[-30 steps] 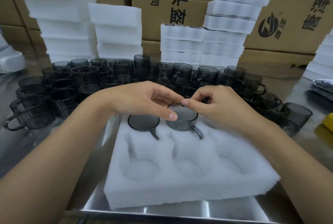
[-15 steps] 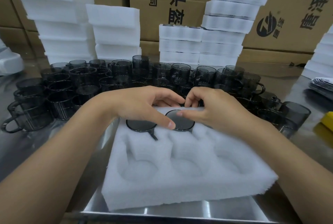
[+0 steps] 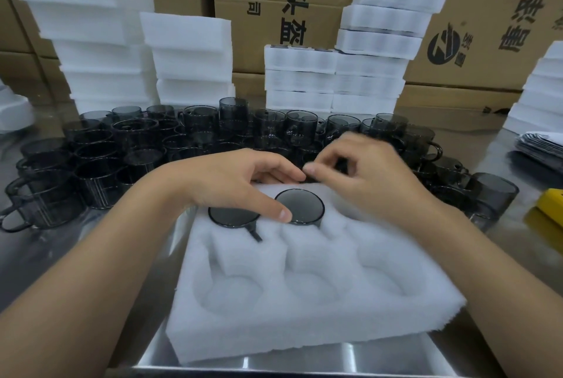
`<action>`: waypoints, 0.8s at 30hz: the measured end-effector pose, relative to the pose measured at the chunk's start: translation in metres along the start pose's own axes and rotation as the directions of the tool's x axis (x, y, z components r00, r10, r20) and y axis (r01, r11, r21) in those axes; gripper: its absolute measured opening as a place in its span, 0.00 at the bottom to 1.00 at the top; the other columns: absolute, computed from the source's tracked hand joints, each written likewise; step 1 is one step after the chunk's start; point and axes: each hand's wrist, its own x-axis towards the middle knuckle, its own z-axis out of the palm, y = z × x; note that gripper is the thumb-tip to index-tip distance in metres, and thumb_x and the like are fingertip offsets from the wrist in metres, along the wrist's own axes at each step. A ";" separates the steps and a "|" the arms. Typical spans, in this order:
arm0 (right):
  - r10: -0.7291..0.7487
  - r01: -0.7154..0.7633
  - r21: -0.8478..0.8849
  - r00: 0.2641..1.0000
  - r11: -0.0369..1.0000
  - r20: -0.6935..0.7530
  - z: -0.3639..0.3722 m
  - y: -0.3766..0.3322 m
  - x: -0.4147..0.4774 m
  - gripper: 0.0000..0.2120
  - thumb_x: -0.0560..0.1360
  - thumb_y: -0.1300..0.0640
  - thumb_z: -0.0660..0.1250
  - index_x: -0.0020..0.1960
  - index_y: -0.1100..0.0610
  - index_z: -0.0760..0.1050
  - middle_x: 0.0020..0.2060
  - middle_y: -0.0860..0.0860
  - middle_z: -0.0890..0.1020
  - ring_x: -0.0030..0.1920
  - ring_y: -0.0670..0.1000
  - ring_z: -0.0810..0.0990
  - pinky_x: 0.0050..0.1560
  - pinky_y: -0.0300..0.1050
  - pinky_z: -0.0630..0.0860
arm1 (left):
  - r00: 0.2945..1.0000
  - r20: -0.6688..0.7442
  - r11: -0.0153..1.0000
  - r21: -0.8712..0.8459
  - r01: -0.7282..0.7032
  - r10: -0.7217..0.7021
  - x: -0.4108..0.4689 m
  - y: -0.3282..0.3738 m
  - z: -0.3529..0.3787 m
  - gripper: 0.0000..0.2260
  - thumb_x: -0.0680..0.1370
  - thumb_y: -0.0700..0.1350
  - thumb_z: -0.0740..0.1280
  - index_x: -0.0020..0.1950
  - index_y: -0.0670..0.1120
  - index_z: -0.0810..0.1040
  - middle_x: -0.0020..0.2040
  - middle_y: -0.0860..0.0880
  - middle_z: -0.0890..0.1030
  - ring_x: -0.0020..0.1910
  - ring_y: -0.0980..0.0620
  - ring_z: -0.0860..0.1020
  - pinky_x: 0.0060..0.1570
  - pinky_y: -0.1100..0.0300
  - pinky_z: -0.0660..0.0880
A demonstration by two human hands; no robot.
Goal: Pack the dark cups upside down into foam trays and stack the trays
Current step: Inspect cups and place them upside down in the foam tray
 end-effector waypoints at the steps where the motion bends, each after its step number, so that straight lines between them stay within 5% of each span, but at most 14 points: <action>1: -0.001 0.001 0.006 0.994 1.000 -0.112 -0.003 0.004 0.002 0.09 0.73 0.43 0.67 0.45 0.47 0.80 0.43 0.44 0.77 0.37 0.37 0.72 0.42 0.40 0.67 | 1.000 -0.005 1.000 -0.006 0.005 -0.005 -0.001 0.000 0.000 0.26 0.62 0.56 0.76 0.59 0.62 0.75 0.56 0.66 0.79 0.59 0.66 0.75 0.64 0.60 0.70; 4: 0.058 -0.096 -0.109 0.949 0.989 -0.309 -0.019 0.025 0.008 0.13 0.76 0.49 0.65 0.59 0.50 0.78 0.56 0.48 0.72 0.53 0.45 0.71 0.56 0.43 0.66 | 1.000 -0.018 1.000 -0.007 -0.002 0.002 -0.001 -0.001 0.000 0.24 0.62 0.55 0.76 0.57 0.63 0.76 0.56 0.66 0.79 0.58 0.65 0.76 0.62 0.60 0.72; 9: 0.229 -0.293 -0.496 0.955 0.817 -0.187 -0.027 0.060 0.009 0.24 0.77 0.48 0.64 0.71 0.53 0.68 0.72 0.56 0.61 0.71 0.58 0.56 0.68 0.57 0.57 | 0.998 -0.056 0.999 0.012 -0.031 0.032 -0.003 0.001 0.001 0.23 0.61 0.56 0.76 0.55 0.64 0.78 0.56 0.65 0.79 0.57 0.66 0.77 0.61 0.60 0.72; 19: 0.147 -0.263 -0.456 0.950 0.850 -0.275 -0.018 0.071 0.013 0.10 0.76 0.52 0.68 0.53 0.56 0.74 0.60 0.54 0.73 0.63 0.57 0.65 0.58 0.51 0.59 | 0.995 -0.094 0.999 0.030 -0.031 0.034 -0.004 0.002 0.002 0.24 0.60 0.58 0.76 0.54 0.64 0.78 0.55 0.65 0.80 0.56 0.65 0.77 0.60 0.61 0.72; 24: 0.065 -0.209 -0.419 0.941 0.884 -0.333 -0.024 0.063 0.014 0.08 0.76 0.53 0.68 0.50 0.57 0.74 0.56 0.53 0.75 0.60 0.56 0.66 0.53 0.46 0.56 | 0.994 -0.110 0.999 0.030 -0.027 0.030 -0.003 0.005 0.003 0.19 0.67 0.51 0.77 0.56 0.61 0.79 0.54 0.64 0.81 0.55 0.64 0.78 0.57 0.63 0.73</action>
